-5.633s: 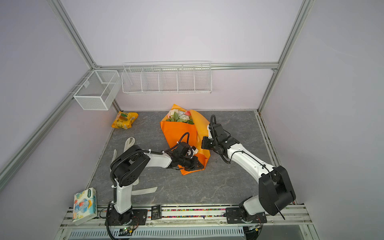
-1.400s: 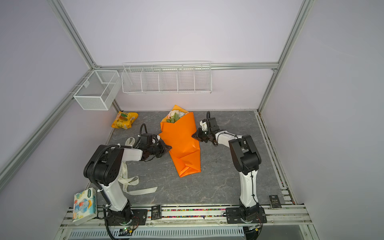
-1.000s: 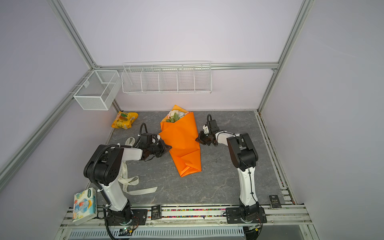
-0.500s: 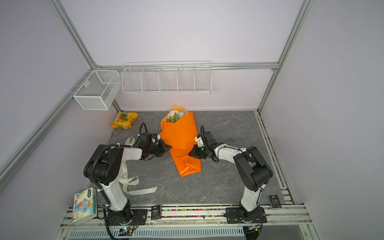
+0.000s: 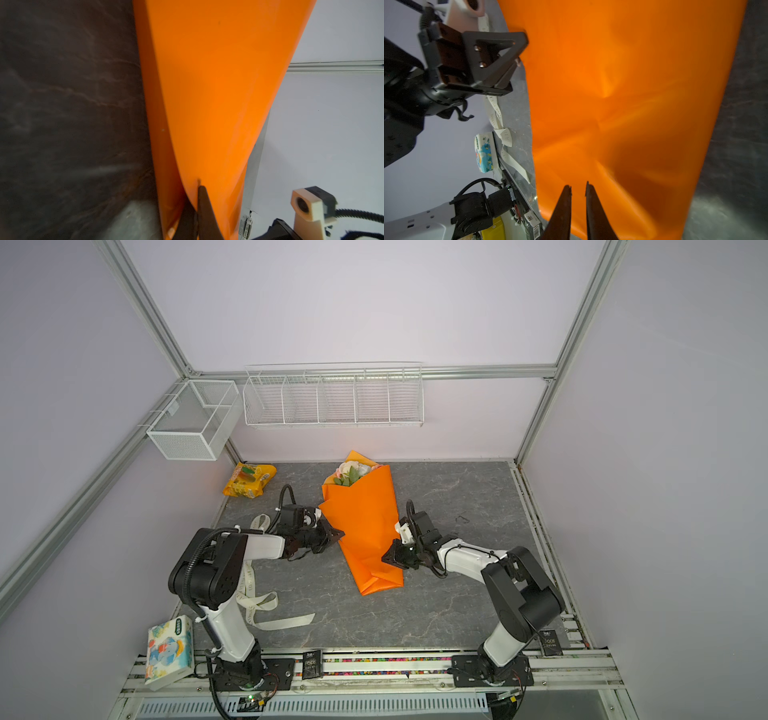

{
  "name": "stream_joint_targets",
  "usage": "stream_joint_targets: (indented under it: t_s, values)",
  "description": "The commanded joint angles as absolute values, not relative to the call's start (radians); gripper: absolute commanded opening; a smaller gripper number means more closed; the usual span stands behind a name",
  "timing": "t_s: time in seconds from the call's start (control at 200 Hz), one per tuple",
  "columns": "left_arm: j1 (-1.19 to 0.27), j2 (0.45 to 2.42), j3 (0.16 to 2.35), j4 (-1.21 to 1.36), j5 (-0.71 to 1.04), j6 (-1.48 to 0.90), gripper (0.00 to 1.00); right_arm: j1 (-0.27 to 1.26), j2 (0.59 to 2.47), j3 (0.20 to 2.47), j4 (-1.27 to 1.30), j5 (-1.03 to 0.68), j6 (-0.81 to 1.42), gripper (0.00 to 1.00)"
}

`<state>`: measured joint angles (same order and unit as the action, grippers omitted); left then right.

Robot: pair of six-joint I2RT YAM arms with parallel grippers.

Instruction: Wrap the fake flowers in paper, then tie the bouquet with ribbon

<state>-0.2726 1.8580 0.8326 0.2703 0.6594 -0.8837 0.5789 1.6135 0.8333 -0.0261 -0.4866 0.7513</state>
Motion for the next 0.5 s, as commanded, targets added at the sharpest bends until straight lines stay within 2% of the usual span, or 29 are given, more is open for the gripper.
stream_joint_targets:
  t_s: [0.0, 0.14, 0.27, 0.335, 0.42, 0.495]
  values:
    - [-0.267, 1.876, 0.858, 0.267, 0.656, -0.87, 0.05, 0.612, 1.624, 0.765, -0.054, -0.485, 0.737, 0.17]
    - [-0.267, 1.876, 0.861, 0.256, 0.655, -0.862, 0.05, 0.632, 1.704, 0.729, -0.037, -0.469, 0.73, 0.15]
    - [-0.267, 1.859, 0.864, 0.227, 0.645, -0.851, 0.09, 0.647, 1.743, 0.732, -0.047, -0.464, 0.738, 0.15]
    - [-0.267, 1.835, 0.865, 0.203, 0.645, -0.845, 0.2, 0.649, 1.712, 0.737, -0.058, -0.465, 0.747, 0.16]
    - [-0.267, 1.783, 0.862, 0.156, 0.626, -0.838, 0.44, 0.648, 1.66, 0.771, -0.087, -0.467, 0.744, 0.17]
    - [-0.267, 1.726, 0.858, 0.076, 0.588, -0.813, 0.55, 0.647, 1.619, 0.826, -0.139, -0.482, 0.716, 0.22]
